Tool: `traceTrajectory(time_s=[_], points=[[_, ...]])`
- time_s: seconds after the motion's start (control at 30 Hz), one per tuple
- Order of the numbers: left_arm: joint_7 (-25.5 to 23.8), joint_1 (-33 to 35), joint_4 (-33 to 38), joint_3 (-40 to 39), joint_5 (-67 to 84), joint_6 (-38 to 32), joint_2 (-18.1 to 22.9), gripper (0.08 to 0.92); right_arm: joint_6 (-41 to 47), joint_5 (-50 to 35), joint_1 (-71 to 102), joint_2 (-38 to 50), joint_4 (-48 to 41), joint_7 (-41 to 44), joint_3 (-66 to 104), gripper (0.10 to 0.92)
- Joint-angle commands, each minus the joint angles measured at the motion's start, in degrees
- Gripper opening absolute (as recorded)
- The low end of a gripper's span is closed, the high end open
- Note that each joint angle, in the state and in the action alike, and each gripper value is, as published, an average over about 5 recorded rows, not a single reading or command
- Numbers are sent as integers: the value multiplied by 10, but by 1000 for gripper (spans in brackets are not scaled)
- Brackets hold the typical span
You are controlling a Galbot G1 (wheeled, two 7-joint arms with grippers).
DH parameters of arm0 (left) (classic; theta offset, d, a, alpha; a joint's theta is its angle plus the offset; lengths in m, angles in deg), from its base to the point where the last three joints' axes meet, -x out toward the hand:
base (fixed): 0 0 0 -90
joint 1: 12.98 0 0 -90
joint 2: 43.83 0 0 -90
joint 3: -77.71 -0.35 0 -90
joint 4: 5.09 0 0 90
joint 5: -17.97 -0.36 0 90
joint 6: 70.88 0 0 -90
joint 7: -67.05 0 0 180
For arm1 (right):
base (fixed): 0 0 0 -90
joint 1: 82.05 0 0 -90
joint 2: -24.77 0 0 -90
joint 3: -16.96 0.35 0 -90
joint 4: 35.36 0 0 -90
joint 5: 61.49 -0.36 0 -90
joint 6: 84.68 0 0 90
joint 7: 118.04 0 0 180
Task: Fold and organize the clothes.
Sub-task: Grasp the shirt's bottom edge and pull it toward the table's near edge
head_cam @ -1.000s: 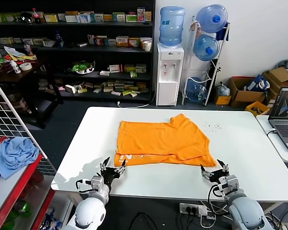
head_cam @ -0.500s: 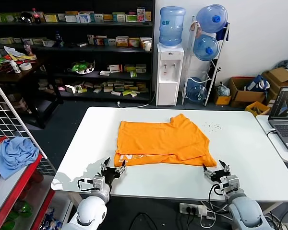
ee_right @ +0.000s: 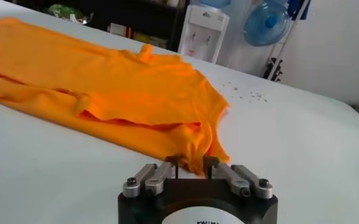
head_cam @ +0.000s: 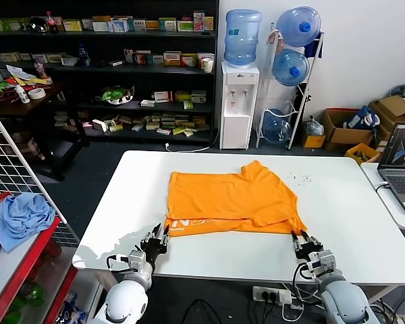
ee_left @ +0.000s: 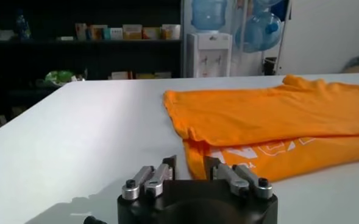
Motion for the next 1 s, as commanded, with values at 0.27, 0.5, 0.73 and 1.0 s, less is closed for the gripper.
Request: traceTrajectory(time_s=[0.27,0.5,0.73,1.0], points=[[2,18,24,4,22,4,10,110,3,2,19,-2,18,-1,0,125],[4,20,29,2,23,6,18,172,3,3,21,-2,18,0,0,125],[4,18,9,-1,18,7,25,380,3,2,21,-1,20,-1,1,125],[5,20,8,-2,18,13,20,442,3,2,24,-1,25,-1,0,125]])
